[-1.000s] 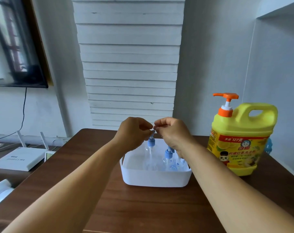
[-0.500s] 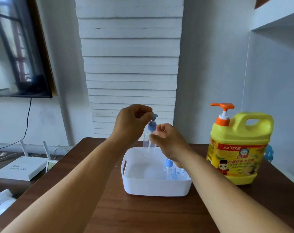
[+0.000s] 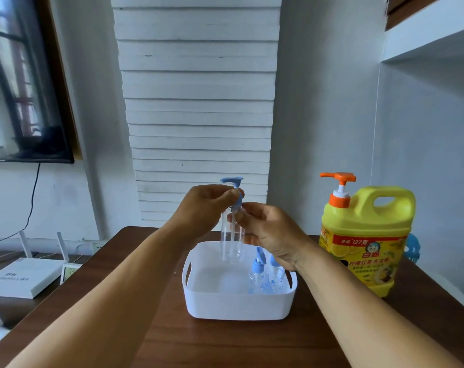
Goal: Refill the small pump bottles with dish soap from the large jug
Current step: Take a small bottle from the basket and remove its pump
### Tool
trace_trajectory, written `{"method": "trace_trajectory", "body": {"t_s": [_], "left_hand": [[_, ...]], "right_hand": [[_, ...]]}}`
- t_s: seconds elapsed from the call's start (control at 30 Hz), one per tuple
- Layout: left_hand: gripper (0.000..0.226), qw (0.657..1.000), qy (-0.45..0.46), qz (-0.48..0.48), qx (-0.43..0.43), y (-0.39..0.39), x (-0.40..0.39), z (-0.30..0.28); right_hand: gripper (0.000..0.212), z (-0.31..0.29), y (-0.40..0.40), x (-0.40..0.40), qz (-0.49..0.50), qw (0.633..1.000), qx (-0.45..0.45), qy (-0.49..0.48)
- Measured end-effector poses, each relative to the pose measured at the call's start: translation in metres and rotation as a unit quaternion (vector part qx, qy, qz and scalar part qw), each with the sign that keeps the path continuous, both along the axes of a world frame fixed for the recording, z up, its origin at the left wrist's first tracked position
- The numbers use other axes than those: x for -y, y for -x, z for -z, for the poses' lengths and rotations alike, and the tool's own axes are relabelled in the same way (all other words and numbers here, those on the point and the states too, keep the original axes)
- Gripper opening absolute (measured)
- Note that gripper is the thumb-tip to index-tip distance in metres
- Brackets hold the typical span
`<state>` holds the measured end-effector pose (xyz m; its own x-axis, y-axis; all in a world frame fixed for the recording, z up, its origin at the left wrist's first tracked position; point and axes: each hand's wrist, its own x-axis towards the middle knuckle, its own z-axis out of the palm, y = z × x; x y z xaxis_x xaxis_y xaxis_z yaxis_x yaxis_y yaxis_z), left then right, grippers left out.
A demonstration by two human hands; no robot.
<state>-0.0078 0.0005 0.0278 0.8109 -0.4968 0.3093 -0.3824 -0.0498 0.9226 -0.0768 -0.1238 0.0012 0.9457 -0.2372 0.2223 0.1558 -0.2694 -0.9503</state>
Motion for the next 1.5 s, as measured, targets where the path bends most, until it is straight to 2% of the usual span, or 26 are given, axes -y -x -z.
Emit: {"method": "trace_trajectory", "body": {"t_s": [0.23,0.37,0.47,0.63,0.77,0.87,1.07,1.17,1.3,1.4,1.5], "left_hand": [[0.019,0.997,0.008,-0.069,0.028,0.004,0.009,0.001],[0.027,0.998,0.004,-0.058,0.037,0.007,0.007,-0.001],[0.018,0.998,0.011,-0.055,0.022,0.006,0.007,-0.001],[0.016,0.999,0.019,-0.032,0.015,0.006,0.006,0.001],[0.020,0.999,-0.035,-0.030,0.018,0.002,0.008,0.006],[0.018,0.999,-0.021,-0.025,0.018,0.004,0.010,0.007],[0.025,0.999,-0.028,-0.036,0.000,-0.001,0.011,0.008],[0.015,0.999,-0.029,-0.012,-0.014,0.000,0.011,0.011],[0.020,0.999,0.013,-0.022,-0.035,-0.003,0.013,0.013],[0.012,0.992,0.111,-0.036,-0.038,-0.001,0.016,0.008],[0.014,0.974,0.218,-0.030,-0.048,0.003,0.015,-0.006]], "right_hand": [[0.024,0.002,-0.003,-0.009,0.084,0.995,0.018,0.058],[0.030,-0.003,0.000,-0.003,0.133,0.989,0.003,0.062],[0.028,-0.003,0.002,-0.002,0.121,0.990,0.003,0.072],[0.033,-0.002,0.004,0.000,0.144,0.987,-0.001,0.067],[0.024,0.001,0.005,-0.001,0.123,0.990,-0.007,0.067],[0.029,0.000,0.004,-0.001,0.135,0.989,-0.010,0.055],[0.021,0.003,0.004,-0.001,0.116,0.992,-0.018,0.052],[0.018,0.005,0.005,-0.002,0.109,0.992,-0.019,0.054],[0.015,0.006,0.006,-0.001,0.087,0.994,-0.022,0.062],[0.028,0.009,0.005,0.002,0.106,0.992,-0.034,0.061],[0.032,0.012,0.007,0.005,0.134,0.989,-0.033,0.049]]}}
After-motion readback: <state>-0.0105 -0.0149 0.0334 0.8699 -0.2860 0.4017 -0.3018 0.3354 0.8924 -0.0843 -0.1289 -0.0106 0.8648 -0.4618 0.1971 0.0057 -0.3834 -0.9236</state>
